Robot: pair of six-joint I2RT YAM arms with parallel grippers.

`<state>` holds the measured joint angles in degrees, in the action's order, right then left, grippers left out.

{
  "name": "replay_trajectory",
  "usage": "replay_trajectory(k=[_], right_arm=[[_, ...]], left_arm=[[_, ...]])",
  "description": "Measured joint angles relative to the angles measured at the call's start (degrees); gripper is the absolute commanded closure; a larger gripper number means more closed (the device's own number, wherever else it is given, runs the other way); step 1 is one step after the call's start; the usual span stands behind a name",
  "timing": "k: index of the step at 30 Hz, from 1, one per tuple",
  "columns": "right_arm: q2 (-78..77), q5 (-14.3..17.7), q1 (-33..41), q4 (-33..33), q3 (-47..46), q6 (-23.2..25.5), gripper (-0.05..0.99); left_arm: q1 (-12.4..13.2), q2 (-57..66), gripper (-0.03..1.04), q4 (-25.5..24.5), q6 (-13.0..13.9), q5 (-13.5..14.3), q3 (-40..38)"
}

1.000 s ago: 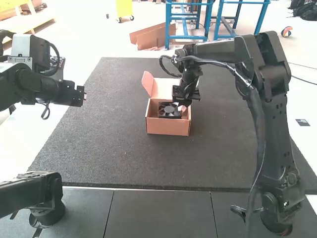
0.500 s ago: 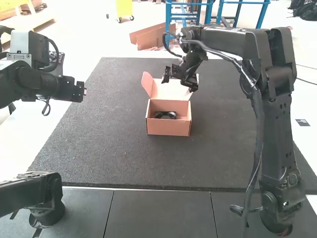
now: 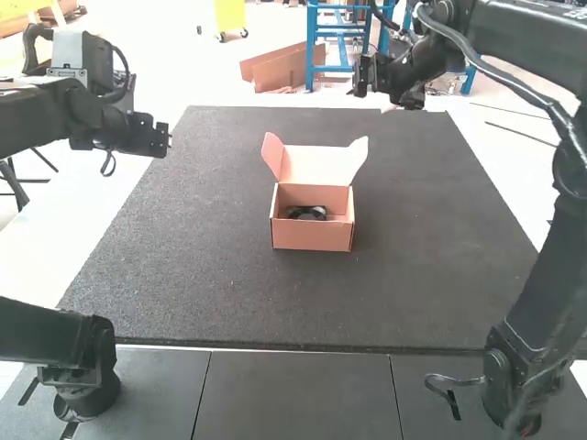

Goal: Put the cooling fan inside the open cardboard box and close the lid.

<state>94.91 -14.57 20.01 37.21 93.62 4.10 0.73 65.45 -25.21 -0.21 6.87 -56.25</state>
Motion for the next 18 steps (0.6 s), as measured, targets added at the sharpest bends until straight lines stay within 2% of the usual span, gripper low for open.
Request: replay_trajectory(k=[4,8,15,18], right_arm=[[-3.96,2.23,-0.04,-6.86,-8.7,-0.15,0.02],[-4.83,5.77,-0.31,-12.31,-14.34,0.17,0.02],[-4.42,10.03,-3.58,-15.17,-16.5,0.92,0.02],[-2.91,10.6,-3.8,-15.15,-16.41,1.07,0.02]], left_arm=[[-0.87,5.31,0.04,2.32,0.0,0.5,-3.13],[-4.02,10.71,0.04,4.81,-0.02,0.87,-5.6],[-10.4,18.45,0.04,9.18,-0.04,2.56,-9.27],[-11.89,21.57,0.04,10.12,-0.07,3.08,-10.82]])
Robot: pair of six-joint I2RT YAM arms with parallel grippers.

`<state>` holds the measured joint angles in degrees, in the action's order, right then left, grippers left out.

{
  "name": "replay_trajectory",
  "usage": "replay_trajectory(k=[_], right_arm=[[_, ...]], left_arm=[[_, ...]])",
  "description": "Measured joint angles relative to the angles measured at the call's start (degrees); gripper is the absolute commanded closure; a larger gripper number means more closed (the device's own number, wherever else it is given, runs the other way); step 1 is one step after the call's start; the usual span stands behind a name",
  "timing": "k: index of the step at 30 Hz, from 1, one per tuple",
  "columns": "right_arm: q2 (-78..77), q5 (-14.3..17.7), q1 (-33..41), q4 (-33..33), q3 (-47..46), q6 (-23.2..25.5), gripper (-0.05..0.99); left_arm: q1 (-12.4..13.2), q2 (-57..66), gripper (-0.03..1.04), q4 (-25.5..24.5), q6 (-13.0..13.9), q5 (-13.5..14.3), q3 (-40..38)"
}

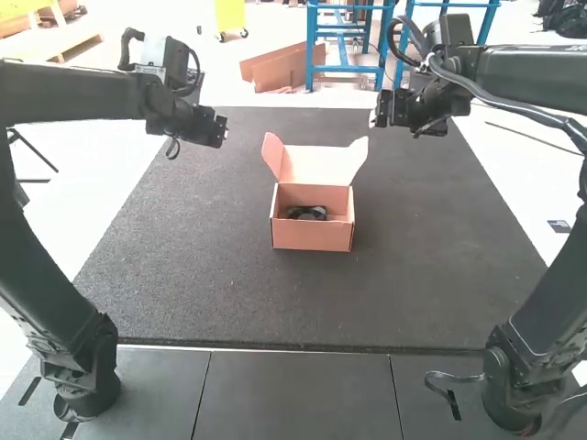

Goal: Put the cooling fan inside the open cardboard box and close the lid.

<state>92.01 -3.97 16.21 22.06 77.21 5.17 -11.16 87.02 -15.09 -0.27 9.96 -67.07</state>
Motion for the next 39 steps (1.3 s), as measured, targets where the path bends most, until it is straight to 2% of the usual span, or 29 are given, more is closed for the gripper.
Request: replay_trajectory(k=[9,16,20,25,33,39], right_arm=[[8.13,-1.03,0.0,2.25,6.23,0.24,0.02],[13.44,-3.63,0.0,5.9,14.86,0.66,0.03],[17.14,-5.42,0.0,10.19,19.37,0.94,0.03],[20.52,-6.51,0.02,12.55,22.25,1.14,0.05],[21.97,-7.56,0.02,12.76,23.69,1.44,0.13],[21.97,-8.11,0.02,13.0,23.78,1.57,0.19]], left_arm=[[-0.11,10.58,0.04,0.57,-0.85,1.25,-7.78],[-0.11,16.94,0.04,-0.11,-1.66,1.66,-14.51],[-0.11,19.08,0.04,-1.25,-2.14,1.66,-17.18],[-0.57,19.85,0.04,-1.79,-2.8,1.68,-18.21],[-3.43,19.85,0.04,-1.86,-3.23,0.55,-18.21],[-4.68,19.87,0.04,-2.1,-3.48,0.07,-18.21]])
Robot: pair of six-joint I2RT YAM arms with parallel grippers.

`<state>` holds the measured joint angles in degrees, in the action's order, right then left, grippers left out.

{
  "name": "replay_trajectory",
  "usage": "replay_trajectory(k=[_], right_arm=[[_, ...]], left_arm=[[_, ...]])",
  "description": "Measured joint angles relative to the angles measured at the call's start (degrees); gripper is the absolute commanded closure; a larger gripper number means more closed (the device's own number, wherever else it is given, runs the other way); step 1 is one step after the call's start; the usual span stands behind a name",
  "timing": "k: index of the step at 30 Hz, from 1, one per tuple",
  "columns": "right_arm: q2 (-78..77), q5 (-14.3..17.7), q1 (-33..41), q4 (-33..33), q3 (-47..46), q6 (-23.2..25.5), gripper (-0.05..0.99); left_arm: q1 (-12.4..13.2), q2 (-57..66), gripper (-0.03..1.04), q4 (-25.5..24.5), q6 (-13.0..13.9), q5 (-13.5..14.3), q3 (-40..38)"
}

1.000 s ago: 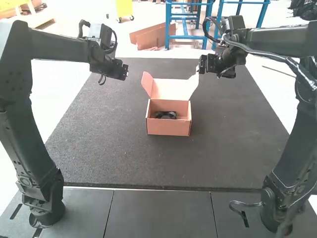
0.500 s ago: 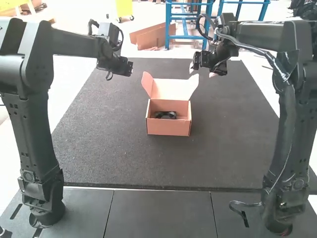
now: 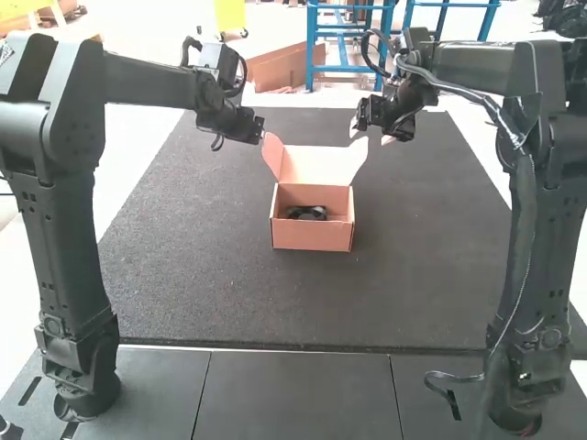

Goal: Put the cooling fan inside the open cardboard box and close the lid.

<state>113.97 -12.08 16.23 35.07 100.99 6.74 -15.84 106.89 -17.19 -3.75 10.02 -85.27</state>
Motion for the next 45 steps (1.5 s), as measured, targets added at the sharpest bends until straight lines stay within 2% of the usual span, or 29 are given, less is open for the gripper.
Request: replay_trajectory(k=[6,8,11,15,23,27,45], right_arm=[[0.02,-0.63,-0.02,0.13,0.04,0.11,0.23],[0.0,-0.87,0.0,0.24,0.11,0.11,0.29],[0.02,-1.46,0.0,0.31,0.2,0.13,0.31],[0.48,-2.1,0.0,0.59,0.42,0.2,0.37],[2.75,-3.15,0.0,1.22,0.83,0.61,0.41],[2.75,-3.21,0.0,1.2,0.85,0.61,0.52],[2.75,-3.19,0.04,1.22,1.81,0.74,0.75]], left_arm=[[-0.02,-0.02,0.04,-0.33,-0.39,-0.52,0.0],[-0.02,-0.02,0.04,-0.42,-0.5,-0.66,0.0],[-0.02,-0.02,0.04,-1.01,-0.76,-1.11,0.02],[-0.04,-0.02,0.04,-2.23,-1.55,-2.62,0.0],[-0.04,-0.02,0.04,-3.43,-2.8,-5.99,0.0],[-0.09,-0.02,0.04,-3.67,-2.99,-6.84,0.0],[-0.68,0.0,0.04,-5.33,-3.19,-7.08,0.0]])
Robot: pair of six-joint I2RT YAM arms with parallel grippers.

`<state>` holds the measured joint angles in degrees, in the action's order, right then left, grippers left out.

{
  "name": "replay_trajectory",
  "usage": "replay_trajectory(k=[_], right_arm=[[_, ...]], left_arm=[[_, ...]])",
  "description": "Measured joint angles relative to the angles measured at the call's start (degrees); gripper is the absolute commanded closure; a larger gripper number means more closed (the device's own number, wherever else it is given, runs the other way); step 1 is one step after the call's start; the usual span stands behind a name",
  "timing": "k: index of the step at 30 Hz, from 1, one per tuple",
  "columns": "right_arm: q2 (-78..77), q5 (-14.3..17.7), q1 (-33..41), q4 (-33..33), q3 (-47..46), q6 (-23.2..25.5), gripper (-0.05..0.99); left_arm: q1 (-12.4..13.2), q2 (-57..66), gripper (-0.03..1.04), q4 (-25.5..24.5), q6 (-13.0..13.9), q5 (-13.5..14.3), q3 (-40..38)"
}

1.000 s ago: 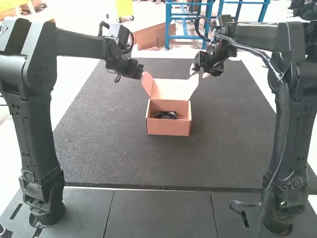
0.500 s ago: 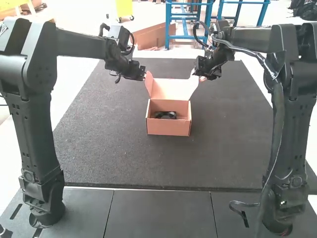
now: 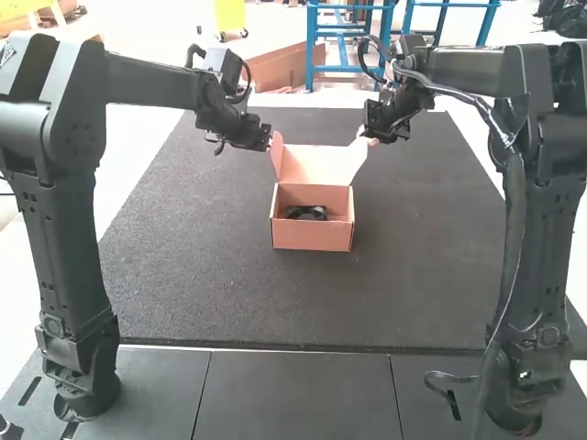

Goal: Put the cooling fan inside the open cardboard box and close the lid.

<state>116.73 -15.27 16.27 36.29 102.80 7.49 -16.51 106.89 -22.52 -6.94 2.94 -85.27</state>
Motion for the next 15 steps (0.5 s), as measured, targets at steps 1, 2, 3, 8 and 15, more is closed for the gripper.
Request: replay_trajectory(k=[1,2,3,8,15], right_arm=[[0.0,0.0,0.0,0.0,0.0,0.0,0.77],[0.0,0.0,0.0,0.02,0.0,0.0,0.79],[0.0,0.0,0.02,0.04,0.0,0.0,0.8],[0.0,0.02,0.55,0.48,0.0,-0.07,0.84],[0.0,0.04,2.01,-1.29,-0.17,-0.63,0.88]], left_arm=[[0.0,-0.02,0.04,-0.09,-0.02,-0.02,0.0],[0.0,-0.02,0.04,-0.2,0.0,0.0,0.0],[0.0,-0.02,0.04,-0.26,-0.02,-0.02,0.0],[0.0,-0.02,0.04,-0.46,-0.02,-0.02,0.0],[0.0,-0.02,0.04,-0.85,-0.02,-0.02,0.0]])
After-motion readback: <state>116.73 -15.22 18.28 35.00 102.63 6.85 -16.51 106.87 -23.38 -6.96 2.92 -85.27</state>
